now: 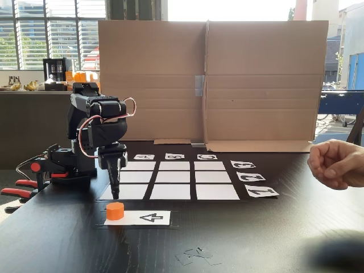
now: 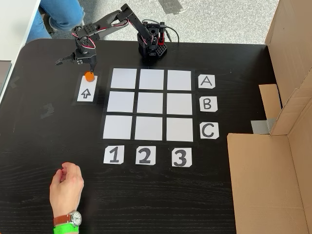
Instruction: Pick up the round, orange token and place it in the grid on square A2.
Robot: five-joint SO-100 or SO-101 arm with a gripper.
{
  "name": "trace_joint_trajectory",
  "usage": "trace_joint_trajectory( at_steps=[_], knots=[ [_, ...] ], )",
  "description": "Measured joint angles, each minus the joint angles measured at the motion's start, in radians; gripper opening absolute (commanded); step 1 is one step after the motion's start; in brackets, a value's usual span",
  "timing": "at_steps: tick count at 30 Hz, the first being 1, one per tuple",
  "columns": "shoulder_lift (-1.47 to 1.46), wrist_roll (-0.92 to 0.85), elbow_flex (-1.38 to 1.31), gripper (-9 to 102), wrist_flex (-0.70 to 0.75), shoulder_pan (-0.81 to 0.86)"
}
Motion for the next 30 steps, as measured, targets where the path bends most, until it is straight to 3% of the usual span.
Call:
trace_joint_trajectory(
  at_steps=[15, 30],
  knots=[
    [0.002, 0.034, 0.176, 83, -0.046, 0.002],
    [-0.048, 0.034, 0.181, 75, -0.069, 0.006]
  ],
)
